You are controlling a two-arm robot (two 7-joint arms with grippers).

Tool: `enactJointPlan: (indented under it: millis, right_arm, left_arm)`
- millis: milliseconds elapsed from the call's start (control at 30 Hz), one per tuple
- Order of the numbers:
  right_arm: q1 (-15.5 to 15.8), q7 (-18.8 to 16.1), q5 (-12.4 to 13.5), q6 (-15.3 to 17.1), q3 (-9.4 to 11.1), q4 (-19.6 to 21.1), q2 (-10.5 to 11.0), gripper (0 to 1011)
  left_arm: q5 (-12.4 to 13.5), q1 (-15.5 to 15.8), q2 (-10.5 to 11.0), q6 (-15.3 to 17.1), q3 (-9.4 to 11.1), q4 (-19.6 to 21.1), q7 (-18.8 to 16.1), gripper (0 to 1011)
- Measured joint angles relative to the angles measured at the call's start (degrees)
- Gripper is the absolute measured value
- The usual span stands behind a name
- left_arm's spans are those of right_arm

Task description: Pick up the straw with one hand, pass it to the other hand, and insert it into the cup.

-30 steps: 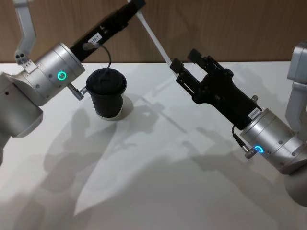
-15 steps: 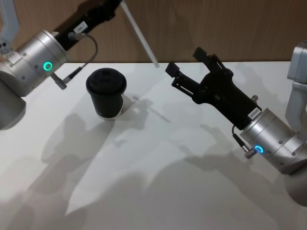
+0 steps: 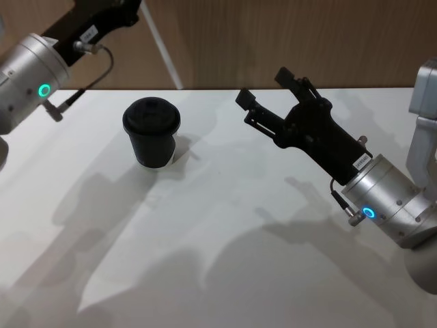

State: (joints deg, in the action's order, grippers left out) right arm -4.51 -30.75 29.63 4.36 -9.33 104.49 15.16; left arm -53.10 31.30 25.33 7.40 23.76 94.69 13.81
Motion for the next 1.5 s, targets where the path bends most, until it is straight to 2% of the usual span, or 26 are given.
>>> enactJointPlan:
  millis: [200,467,1500]
  right_arm:
    - [0.00,0.00,0.00,0.00,0.00,0.00,0.00,1001]
    - [0.00,0.00,0.00,0.00,0.00,0.00,0.00,1001]
    - [0.00,0.00,0.00,0.00,0.00,0.00,0.00,1001]
  left_arm:
    - [3.31,-0.59,1.38,0.50,-0.06,1.48,-3.67,13]
    - [5.82,-0.53,1.70,1.11,0.18,1.38,-5.91,14]
    - [12.96,2.43,-1.38,2.07,3.01,-3.60,-9.01,14]
